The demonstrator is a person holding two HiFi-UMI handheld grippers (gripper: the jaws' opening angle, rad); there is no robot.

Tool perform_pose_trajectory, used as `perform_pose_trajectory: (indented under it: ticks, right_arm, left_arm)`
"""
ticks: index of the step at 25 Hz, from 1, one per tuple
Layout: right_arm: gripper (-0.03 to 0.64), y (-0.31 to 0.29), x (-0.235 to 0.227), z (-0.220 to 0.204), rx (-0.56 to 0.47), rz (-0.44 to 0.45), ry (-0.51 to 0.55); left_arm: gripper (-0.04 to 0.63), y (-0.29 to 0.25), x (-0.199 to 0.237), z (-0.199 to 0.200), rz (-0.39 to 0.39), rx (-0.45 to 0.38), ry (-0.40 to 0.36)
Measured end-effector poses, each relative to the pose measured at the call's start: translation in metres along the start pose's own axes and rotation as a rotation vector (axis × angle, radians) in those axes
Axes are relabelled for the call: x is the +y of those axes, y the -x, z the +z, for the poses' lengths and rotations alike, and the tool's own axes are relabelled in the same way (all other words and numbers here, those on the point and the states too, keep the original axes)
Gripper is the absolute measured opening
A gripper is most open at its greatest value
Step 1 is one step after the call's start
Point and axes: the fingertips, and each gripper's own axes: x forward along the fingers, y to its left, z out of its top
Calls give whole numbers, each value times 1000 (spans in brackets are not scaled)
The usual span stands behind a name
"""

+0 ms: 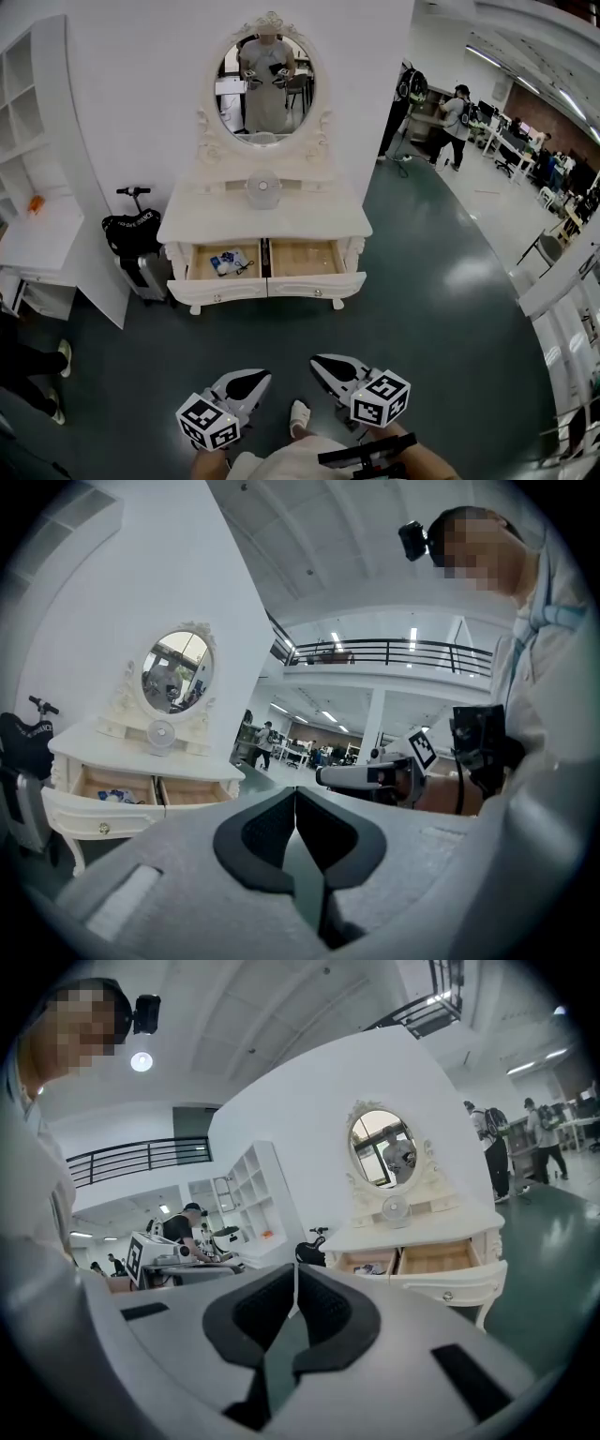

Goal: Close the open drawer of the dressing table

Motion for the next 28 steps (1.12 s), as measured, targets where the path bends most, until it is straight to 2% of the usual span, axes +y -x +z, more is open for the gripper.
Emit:
perform_pose_trajectory:
  ticks: [7,15,20,25,28]
  right_arm:
    - [17,-27,-54,14,3,-17,-45]
    - [17,-54,-113,38,31,11,-95]
    - [17,-75,-146,35,78,25,-126]
    - [17,-95,-158,21,167,62,-30]
    - [17,-103,-161,17,215,91,-8]
  left_arm:
    - [9,-50,36,9,-22,37,8]
    - [9,-105,80,33,3,34,15]
    - [9,-128,107,37,16,33,10]
    - [9,-144,131,17,18,86,27]
    - [9,-153,141,12,-1,105,42]
